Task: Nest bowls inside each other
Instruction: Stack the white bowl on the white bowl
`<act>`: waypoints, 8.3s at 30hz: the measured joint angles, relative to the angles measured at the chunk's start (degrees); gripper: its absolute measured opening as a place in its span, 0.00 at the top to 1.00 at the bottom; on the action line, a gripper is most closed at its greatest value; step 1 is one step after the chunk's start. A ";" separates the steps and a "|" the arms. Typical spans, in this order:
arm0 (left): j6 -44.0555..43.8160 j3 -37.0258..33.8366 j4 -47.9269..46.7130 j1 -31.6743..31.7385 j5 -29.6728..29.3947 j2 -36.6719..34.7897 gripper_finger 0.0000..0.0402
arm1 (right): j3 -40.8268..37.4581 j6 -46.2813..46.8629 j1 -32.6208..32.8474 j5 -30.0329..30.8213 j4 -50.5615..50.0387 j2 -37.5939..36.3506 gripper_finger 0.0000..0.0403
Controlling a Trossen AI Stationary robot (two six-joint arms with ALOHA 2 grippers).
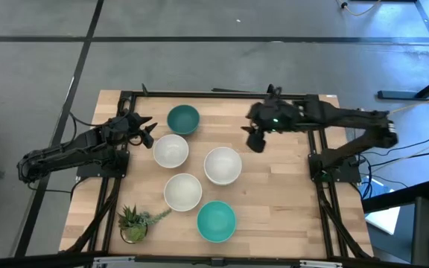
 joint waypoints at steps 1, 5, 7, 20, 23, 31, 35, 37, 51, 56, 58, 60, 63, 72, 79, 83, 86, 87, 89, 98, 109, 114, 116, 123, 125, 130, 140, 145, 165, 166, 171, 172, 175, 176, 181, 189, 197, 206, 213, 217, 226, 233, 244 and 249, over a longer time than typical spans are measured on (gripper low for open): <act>0.01 0.01 0.29 -0.02 0.00 0.00 0.62 | -2.48 0.94 0.49 1.01 0.34 -1.90 0.49; 0.00 0.00 1.00 -0.02 0.00 -0.01 0.62 | -14.34 3.65 2.04 3.42 6.50 -10.39 0.49; 0.00 0.00 1.04 0.00 0.04 -0.01 0.62 | -20.90 4.42 2.44 3.41 11.75 -14.46 0.49; -0.02 0.02 5.90 -0.02 14.35 0.39 0.62 | -52.44 8.55 2.60 3.40 44.67 -31.76 0.49; -0.02 0.02 5.49 -0.02 15.05 2.51 0.62 | -53.31 8.47 2.60 3.39 46.57 -32.63 0.49; -2.97 4.11 3.94 -0.07 16.76 13.73 0.62 | -53.33 6.83 2.56 3.40 46.57 -32.86 0.49; -2.48 11.65 -3.69 -0.14 16.76 18.72 0.62 | -53.33 6.78 2.54 3.41 46.52 -32.85 0.49; -1.28 16.05 -10.15 -0.68 16.66 20.89 0.62 | -53.33 6.72 2.54 3.41 46.48 -32.83 0.49; -17.74 25.44 -23.96 -2.21 15.19 33.08 0.62 | -53.33 6.61 0.47 3.39 46.44 -32.81 0.49; -18.97 25.44 -26.81 -2.19 15.15 37.19 0.62 | -53.33 6.61 0.15 2.49 46.44 -32.81 0.49; -19.08 25.44 -26.64 -2.19 16.35 38.59 0.62 | -53.33 6.61 0.13 2.40 46.44 -32.81 0.49; -19.06 25.44 -26.52 -2.21 17.26 39.87 0.62 | -53.33 6.58 0.11 2.39 46.44 -32.81 0.49; -19.15 25.43 -26.54 -2.19 16.98 41.73 0.62 | -53.33 6.43 0.11 2.28 46.44 -32.81 0.49; -19.24 25.42 -26.51 -2.16 16.55 46.67 0.62 | -53.33 6.25 0.11 1.92 46.42 -32.81 0.49; -19.10 25.42 -26.30 -2.16 16.21 49.68 0.62 | -53.33 5.71 0.11 1.80 46.42 -32.81 0.49; -19.10 25.40 -26.21 -2.16 16.10 50.41 0.62 | -53.33 5.34 0.11 1.79 46.43 -32.81 0.49; -19.18 25.40 -26.22 -2.16 16.09 50.37 0.62 | -53.31 5.34 0.11 1.79 46.42 -32.81 0.49; -19.34 25.40 -26.25 -2.16 16.10 50.37 0.62 | -53.31 5.34 0.11 1.79 46.42 -32.81 0.49; -19.40 25.40 -26.25 -2.16 16.14 50.37 0.64 | -53.31 5.34 0.11 1.79 46.42 -32.81 0.49; -19.52 25.40 -26.24 -2.16 16.48 50.37 0.89 | -53.31 5.34 0.11 1.79 46.46 -32.81 0.49; -20.27 25.40 -26.37 -2.16 16.75 50.30 0.99 | -53.31 5.34 0.13 1.81 46.44 -32.81 0.49; -18.43 26.69 -26.76 -1.44 16.44 49.91 0.99 | -53.31 5.34 0.13 1.81 46.46 -32.81 0.49; -17.70 28.58 -27.88 -0.88 16.05 49.74 0.99 | -53.31 5.34 0.13 1.81 46.44 -32.81 0.49; -12.86 37.50 -30.88 0.15 21.52 49.65 1.00 | -53.29 5.34 0.13 1.83 46.35 -32.79 0.49; -10.46 40.61 -30.07 -0.16 27.14 49.65 1.00 | -53.29 5.34 0.13 1.83 46.28 -32.79 0.49; -7.09 47.16 -26.73 -3.55 31.71 49.65 1.00 | -53.29 5.36 0.13 1.83 46.11 -32.79 0.49; -4.19 56.42 -22.55 -8.78 31.50 57.87 1.00 | -53.29 5.58 0.11 1.86 46.49 -32.79 0.49; -1.91 62.17 -23.96 -10.02 29.53 66.30 1.00 | -53.29 6.89 0.11 1.85 46.46 -32.79 0.49; 2.03 71.52 -24.93 -12.82 29.68 85.30 1.00 | -53.29 6.96 0.12 1.81 45.61 -32.79 0.49; 2.01 71.52 -24.96 -12.87 29.68 85.68 1.00 | -53.29 6.94 0.11 1.81 45.61 -32.79 0.49; 2.01 71.52 -24.99 -12.85 29.70 86.26 0.99 | -53.29 6.88 0.13 1.81 45.50 -32.79 0.49; 2.01 71.52 -24.97 -12.85 29.67 86.26 0.98 | -53.29 6.87 0.11 1.81 45.46 -32.79 0.49; 1.93 71.52 -24.99 -12.85 29.65 86.21 0.94 | -53.29 6.87 0.11 1.79 45.30 -32.79 0.49; 1.96 71.52 -25.03 -12.84 29.69 86.07 0.93 | -53.29 6.87 0.13 1.79 45.27 -32.79 0.49; 1.99 71.54 -25.21 -12.83 29.77 85.93 0.89 | -53.29 6.87 0.13 1.79 44.87 -32.79 0.49; 6.54 71.54 -26.37 -12.83 29.70 85.93 0.77 | -53.29 6.87 0.11 1.77 44.89 -32.79 0.49; 9.80 71.49 -27.60 -12.85 24.16 84.88 0.54 | -53.29 6.87 0.11 1.77 44.77 -32.79 0.49; 10.78 71.49 -31.84 -11.14 19.53 71.47 0.52 | -53.29 6.89 0.12 1.75 44.58 -32.79 0.49; 10.48 71.49 -38.08 -11.88 19.58 62.57 0.52 | -53.29 7.02 0.13 1.75 44.93 -32.81 0.49; 6.09 71.49 -43.73 -13.44 19.65 60.26 0.52 | -53.29 7.02 0.13 1.75 46.22 -32.81 0.49; -5.69 66.56 -49.14 -20.96 19.76 60.86 0.52 | -53.29 7.05 0.13 1.75 47.55 -32.79 0.49; -10.05 56.86 -43.56 -26.12 19.74 60.84 0.53 | -53.29 8.42 0.13 1.76 47.84 -32.79 0.49; -10.58 45.45 -26.09 -31.42 25.43 60.86 0.53 | -53.29 10.00 0.22 -0.35 47.80 -32.79 0.49; -11.72 44.48 -25.83 -32.99 22.52 60.86 0.53 | -53.29 9.87 0.22 -2.23 47.77 -32.79 0.49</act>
